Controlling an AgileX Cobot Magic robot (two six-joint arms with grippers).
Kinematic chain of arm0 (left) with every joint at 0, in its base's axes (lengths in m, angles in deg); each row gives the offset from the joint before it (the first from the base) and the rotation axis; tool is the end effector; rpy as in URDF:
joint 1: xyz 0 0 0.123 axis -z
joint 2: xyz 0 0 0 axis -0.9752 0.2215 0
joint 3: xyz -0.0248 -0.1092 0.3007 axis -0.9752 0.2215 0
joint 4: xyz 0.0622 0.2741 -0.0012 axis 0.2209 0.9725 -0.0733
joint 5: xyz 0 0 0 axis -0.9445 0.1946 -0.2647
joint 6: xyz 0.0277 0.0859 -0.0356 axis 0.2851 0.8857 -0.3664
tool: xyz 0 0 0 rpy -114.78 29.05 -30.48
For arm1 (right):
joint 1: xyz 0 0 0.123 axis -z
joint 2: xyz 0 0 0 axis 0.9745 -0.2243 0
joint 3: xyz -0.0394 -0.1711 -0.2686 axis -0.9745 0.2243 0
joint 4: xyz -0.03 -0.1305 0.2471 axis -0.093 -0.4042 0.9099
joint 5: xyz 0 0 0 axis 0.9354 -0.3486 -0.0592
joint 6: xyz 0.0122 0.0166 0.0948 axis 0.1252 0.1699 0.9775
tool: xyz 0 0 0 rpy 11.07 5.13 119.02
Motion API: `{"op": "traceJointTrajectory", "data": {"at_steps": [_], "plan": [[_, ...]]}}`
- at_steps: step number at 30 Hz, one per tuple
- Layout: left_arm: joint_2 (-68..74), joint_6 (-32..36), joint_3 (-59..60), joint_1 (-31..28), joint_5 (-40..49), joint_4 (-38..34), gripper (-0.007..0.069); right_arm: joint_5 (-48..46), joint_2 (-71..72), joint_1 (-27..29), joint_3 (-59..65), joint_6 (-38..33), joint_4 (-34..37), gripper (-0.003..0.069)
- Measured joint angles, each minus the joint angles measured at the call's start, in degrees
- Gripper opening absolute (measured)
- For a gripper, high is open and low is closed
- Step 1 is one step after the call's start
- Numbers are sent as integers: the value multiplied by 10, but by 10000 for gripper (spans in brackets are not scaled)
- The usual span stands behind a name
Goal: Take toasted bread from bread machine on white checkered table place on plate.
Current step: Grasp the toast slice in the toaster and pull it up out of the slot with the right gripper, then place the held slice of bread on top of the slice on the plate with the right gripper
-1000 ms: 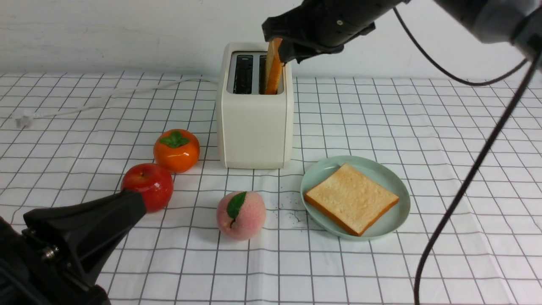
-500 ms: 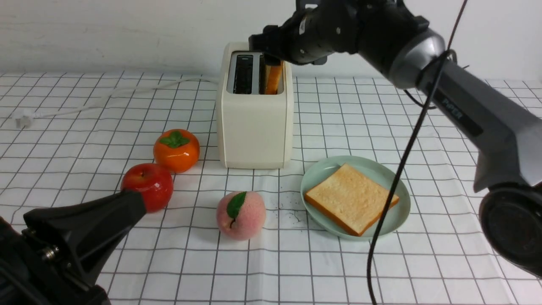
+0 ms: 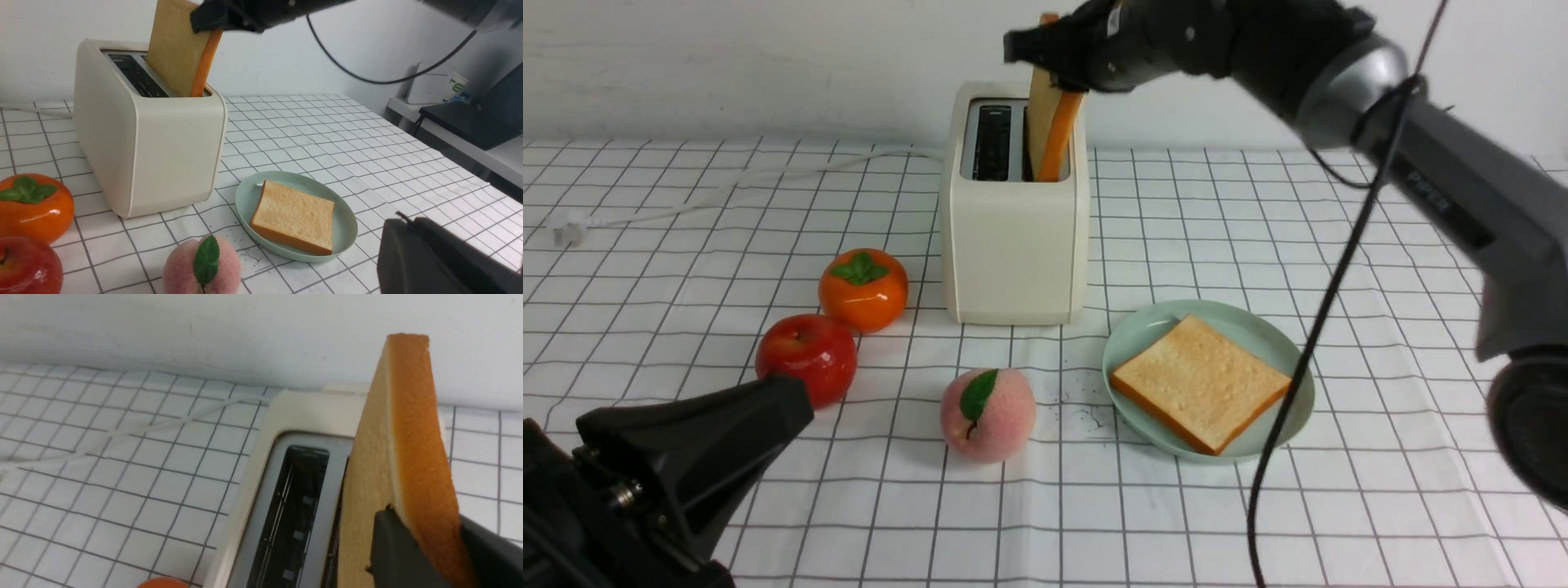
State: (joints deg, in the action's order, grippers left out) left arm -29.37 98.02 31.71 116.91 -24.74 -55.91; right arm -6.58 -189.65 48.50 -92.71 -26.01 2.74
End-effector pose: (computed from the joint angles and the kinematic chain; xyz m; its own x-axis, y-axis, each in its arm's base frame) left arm 0.1084 -0.0759 0.3101 -0.2003 -0.1718 -0.9646 0.5147 0.8192 -0.2528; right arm 0.5014 0.2655 0.4206 -0.4857 0.0976 -0.8686 -0.2854 0.9216 0.2632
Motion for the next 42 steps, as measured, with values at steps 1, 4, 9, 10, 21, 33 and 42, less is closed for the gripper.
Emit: {"op": "traceJointTrajectory", "data": {"at_steps": [1,4,9,10,21,33,42], "plan": [[0,0,0,0,1,0,-10,-25,27,0,0,-9,0,111],[0,0,0,0,2,0,-10,-135,109,0,-1,-56,0,111],[0,0,0,0,7,-3,-10,-285,219,15,6,-140,0,111],[0,0,0,0,7,-5,-9,-291,237,21,17,-149,1,111],[0,0,0,0,11,-7,-6,-190,565,183,578,-213,180,111],[0,0,0,0,13,-8,-6,32,363,199,764,-638,682,111],[0,0,0,0,13,-8,-6,19,239,261,753,-823,913,111]]}}
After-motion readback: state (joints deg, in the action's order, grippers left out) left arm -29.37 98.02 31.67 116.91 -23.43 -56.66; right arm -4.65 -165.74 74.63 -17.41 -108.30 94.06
